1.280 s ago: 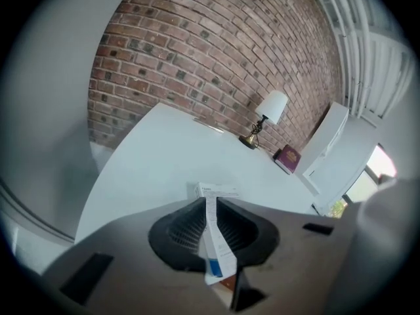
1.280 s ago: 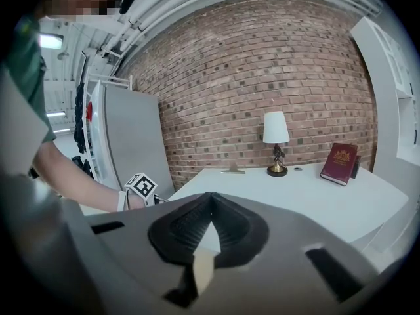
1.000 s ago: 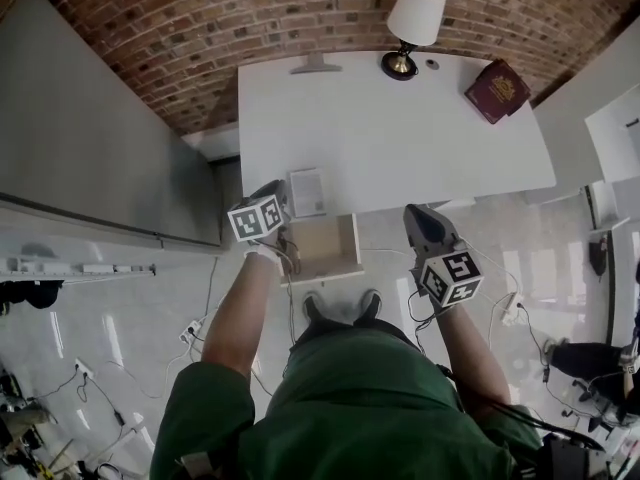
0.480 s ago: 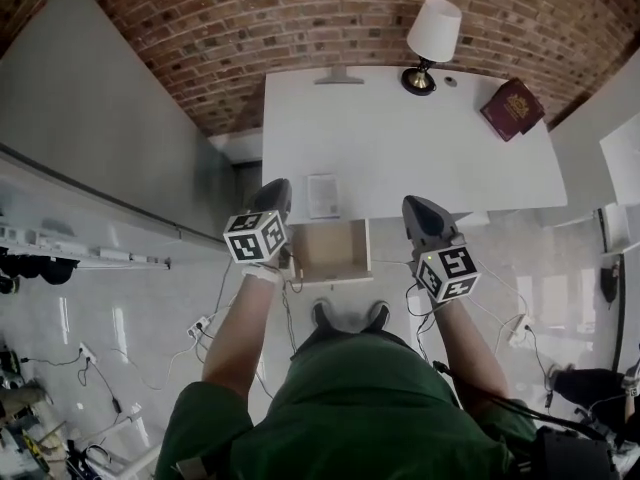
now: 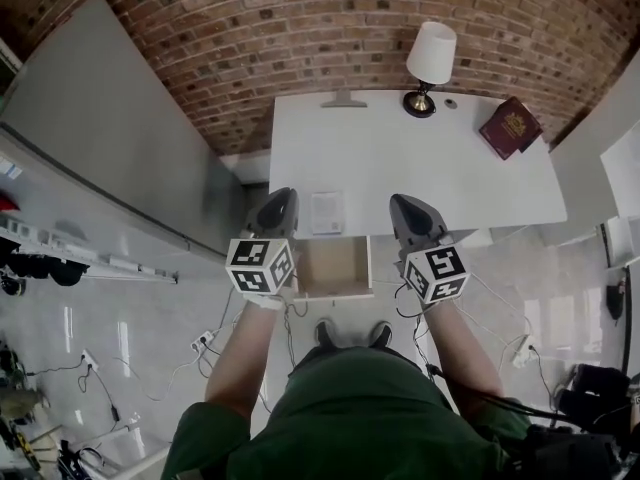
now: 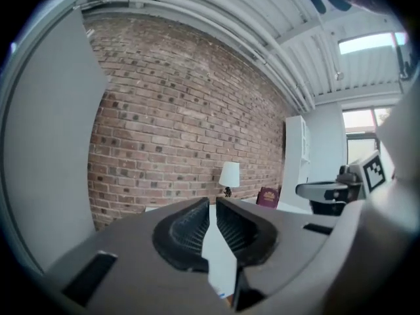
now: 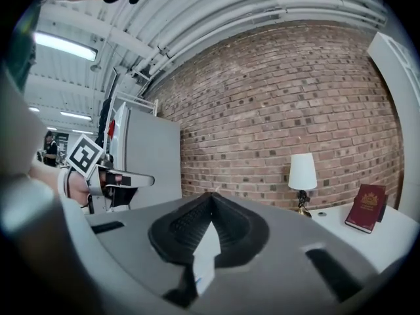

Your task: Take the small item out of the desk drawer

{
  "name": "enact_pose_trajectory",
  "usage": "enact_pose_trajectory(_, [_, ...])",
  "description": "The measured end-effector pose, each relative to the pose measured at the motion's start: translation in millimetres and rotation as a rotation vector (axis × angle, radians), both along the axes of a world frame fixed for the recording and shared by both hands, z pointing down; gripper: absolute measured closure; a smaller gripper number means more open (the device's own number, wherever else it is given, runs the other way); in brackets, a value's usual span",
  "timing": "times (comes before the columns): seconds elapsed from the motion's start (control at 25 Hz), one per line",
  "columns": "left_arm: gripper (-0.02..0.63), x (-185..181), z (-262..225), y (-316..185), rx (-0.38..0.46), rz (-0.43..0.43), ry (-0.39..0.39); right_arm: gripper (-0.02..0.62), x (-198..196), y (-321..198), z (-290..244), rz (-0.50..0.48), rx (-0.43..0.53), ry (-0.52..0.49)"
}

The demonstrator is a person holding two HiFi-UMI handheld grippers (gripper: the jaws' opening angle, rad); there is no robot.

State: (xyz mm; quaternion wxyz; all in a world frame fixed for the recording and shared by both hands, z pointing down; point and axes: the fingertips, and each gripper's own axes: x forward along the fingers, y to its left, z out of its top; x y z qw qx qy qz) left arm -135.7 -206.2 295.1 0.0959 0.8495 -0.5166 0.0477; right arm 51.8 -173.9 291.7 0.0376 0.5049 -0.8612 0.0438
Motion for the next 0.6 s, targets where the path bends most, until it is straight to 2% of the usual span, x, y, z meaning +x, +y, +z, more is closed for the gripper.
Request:
enact_pose_trajectory(0.28, [0.581,5,-43,7,0.089,0.008,-0.008,0.592,7,2,-52,0.035,0.14,0.015])
enact_pose_trajectory(0.6, [0.581,9,-93,16,0.211,-0.009,-0.009,0.592,29,11,-89,0.074,0.222,0.026])
